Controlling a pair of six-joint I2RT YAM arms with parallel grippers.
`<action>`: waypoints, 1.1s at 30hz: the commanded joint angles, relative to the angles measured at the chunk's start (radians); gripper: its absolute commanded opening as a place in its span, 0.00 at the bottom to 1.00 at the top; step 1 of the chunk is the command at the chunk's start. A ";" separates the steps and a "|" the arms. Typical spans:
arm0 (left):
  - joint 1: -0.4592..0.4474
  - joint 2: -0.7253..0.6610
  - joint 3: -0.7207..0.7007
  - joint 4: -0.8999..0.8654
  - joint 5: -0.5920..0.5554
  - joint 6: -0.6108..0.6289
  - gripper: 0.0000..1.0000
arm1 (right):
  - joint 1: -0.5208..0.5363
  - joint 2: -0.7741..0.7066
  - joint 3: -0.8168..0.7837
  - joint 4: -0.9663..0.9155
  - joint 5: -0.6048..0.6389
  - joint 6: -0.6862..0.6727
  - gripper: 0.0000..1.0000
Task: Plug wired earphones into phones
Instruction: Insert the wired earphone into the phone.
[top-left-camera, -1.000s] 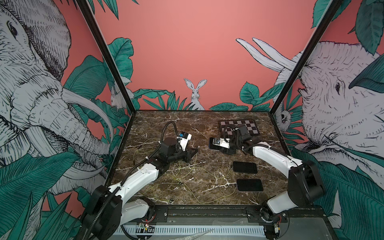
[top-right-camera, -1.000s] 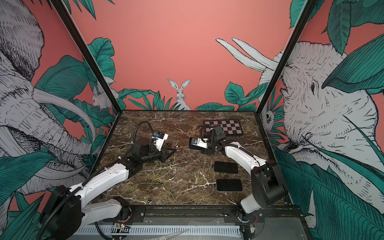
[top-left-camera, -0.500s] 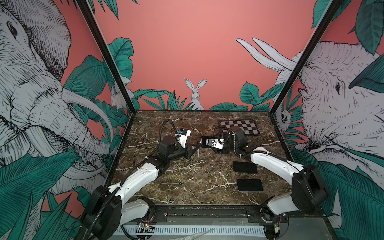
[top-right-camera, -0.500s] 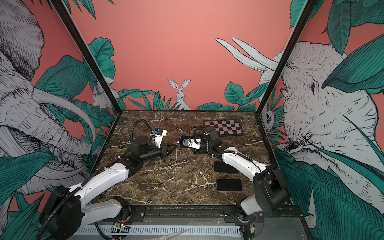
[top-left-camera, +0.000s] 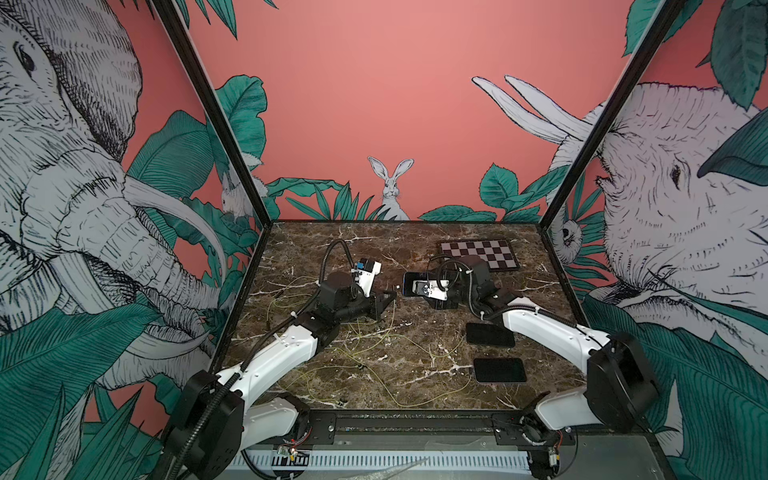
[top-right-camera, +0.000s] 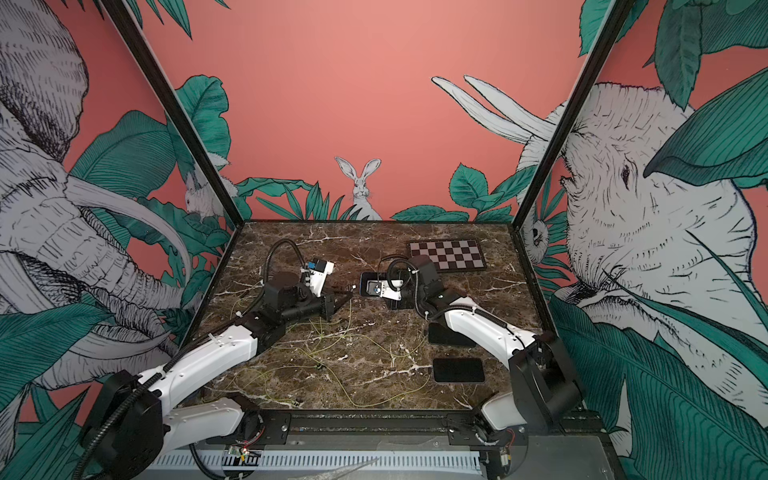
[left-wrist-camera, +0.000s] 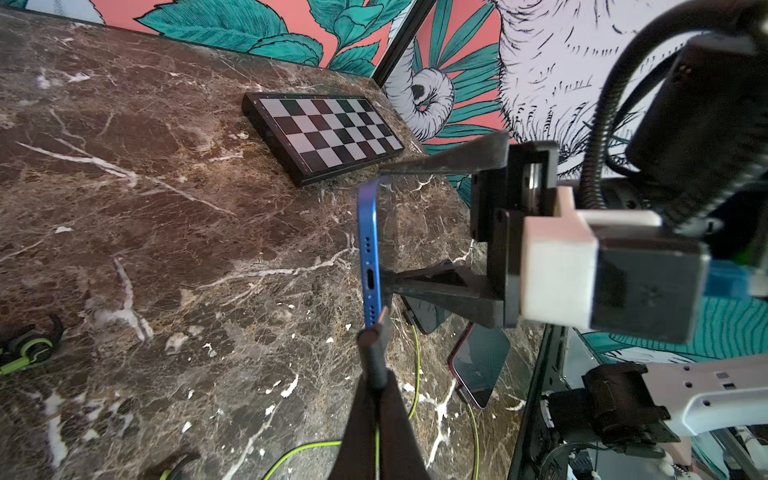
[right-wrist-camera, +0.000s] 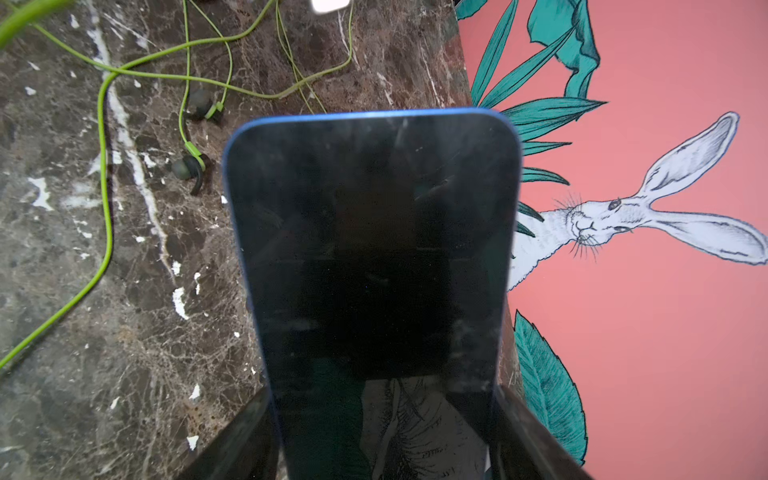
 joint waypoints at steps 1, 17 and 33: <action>0.004 -0.005 0.030 -0.014 0.014 0.006 0.00 | 0.016 -0.036 0.008 0.070 -0.016 -0.018 0.69; 0.004 -0.015 0.024 -0.013 0.006 0.017 0.00 | 0.031 -0.030 0.020 0.050 -0.014 -0.041 0.69; 0.004 -0.003 0.030 -0.040 0.006 0.029 0.00 | 0.041 -0.041 0.019 0.038 -0.022 -0.045 0.69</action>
